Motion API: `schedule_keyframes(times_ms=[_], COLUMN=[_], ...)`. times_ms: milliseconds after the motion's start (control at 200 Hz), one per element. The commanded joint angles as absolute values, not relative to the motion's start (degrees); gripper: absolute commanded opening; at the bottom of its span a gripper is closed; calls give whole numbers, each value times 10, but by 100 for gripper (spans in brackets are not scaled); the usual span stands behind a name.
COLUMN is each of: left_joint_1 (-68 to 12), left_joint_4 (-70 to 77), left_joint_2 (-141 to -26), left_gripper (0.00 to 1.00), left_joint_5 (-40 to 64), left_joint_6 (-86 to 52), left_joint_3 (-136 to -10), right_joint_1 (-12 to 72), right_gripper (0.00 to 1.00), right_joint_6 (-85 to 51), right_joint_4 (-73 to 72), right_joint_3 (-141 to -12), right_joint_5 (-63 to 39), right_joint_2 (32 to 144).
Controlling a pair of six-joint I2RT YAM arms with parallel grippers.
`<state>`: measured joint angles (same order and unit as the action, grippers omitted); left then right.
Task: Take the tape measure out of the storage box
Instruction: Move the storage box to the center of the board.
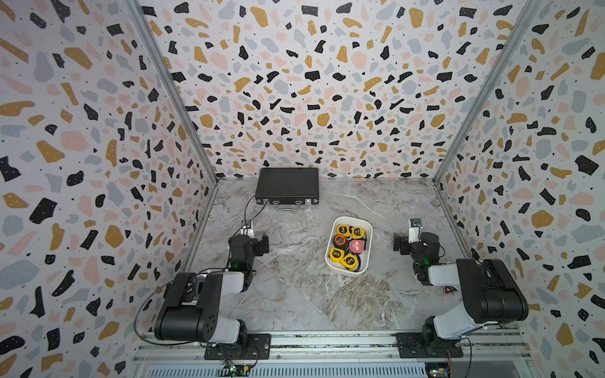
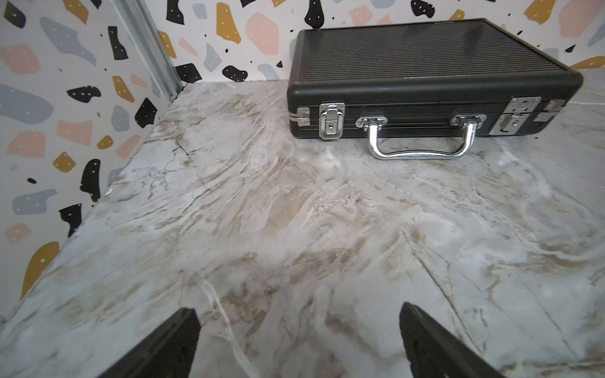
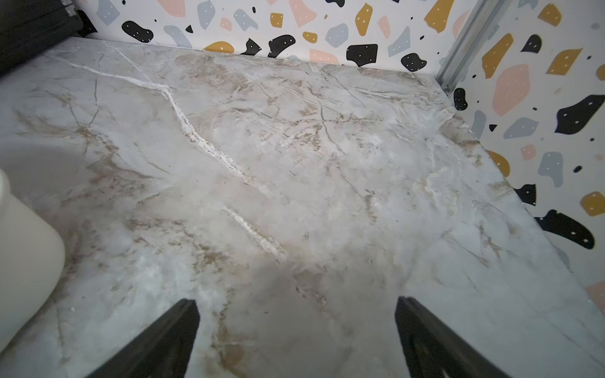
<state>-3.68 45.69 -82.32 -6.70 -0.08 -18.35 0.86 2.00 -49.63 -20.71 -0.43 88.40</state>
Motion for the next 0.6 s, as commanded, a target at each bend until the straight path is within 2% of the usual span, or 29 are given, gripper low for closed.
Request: schedule_keyframes(times_ms=[0, 596], left_joint_1=[-49, -32], left_joint_4=[505, 441], left_joint_2=[-817, -790], left_gripper=[100, 100], left_joint_5=[-94, -66], left_joint_6=[12, 4], left_joint_3=[-173, -202], right_joint_1=[11, 12], right_gripper=[99, 99], right_joint_6=[24, 29], right_joint_4=[-497, -492], right_joint_3=[-204, -202], right_joint_5=[-4, -11], right_joint_2=[867, 849])
